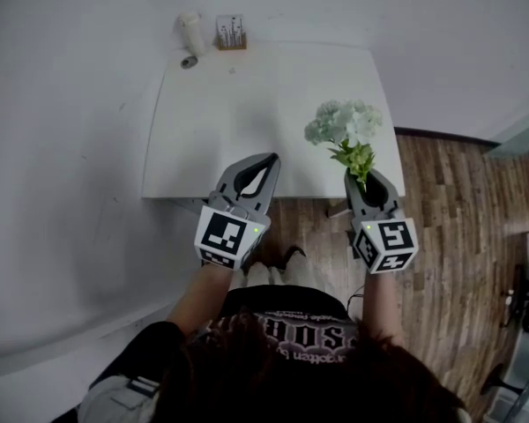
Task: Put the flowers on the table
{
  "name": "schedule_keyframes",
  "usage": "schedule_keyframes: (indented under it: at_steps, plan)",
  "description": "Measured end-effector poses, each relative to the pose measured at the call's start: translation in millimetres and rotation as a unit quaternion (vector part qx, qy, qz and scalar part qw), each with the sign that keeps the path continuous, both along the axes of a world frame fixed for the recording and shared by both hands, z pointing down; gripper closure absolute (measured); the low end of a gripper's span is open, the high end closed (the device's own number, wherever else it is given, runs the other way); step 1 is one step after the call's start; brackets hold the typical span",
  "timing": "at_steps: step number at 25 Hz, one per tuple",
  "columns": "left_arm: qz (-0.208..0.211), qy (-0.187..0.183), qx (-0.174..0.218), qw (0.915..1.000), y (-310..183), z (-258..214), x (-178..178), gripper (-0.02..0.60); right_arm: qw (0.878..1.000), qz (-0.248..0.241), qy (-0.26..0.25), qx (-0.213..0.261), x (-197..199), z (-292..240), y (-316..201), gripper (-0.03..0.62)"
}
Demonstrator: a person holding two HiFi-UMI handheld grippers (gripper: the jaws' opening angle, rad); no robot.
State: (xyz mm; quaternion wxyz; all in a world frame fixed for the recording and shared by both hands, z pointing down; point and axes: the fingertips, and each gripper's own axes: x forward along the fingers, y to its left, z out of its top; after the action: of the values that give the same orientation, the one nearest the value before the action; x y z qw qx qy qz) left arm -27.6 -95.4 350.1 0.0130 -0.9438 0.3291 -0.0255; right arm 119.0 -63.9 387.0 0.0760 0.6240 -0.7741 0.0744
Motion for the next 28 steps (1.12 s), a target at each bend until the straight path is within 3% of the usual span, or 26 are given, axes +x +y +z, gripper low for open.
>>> schedule_keyframes:
  at_steps: [5, 10, 19, 28]
  plan:
    - [-0.004, -0.004, -0.010, 0.9999, -20, 7, 13, 0.583, 1.000, -0.001, -0.004, 0.002, 16, -2, -26, 0.500]
    - [-0.024, -0.015, -0.024, 0.9993, -73, 3, 37, 0.583, 1.000, -0.015, -0.009, -0.014, 44, -2, -86, 0.500]
    - [-0.035, -0.002, 0.010, 0.9993, -92, 18, 55, 0.583, 0.999, -0.033, 0.002, 0.014, 59, 17, -112, 0.500]
    - [-0.058, -0.011, -0.003, 0.9982, -172, 7, 105, 0.583, 0.998, -0.064, -0.004, -0.010, 104, 14, -197, 0.500]
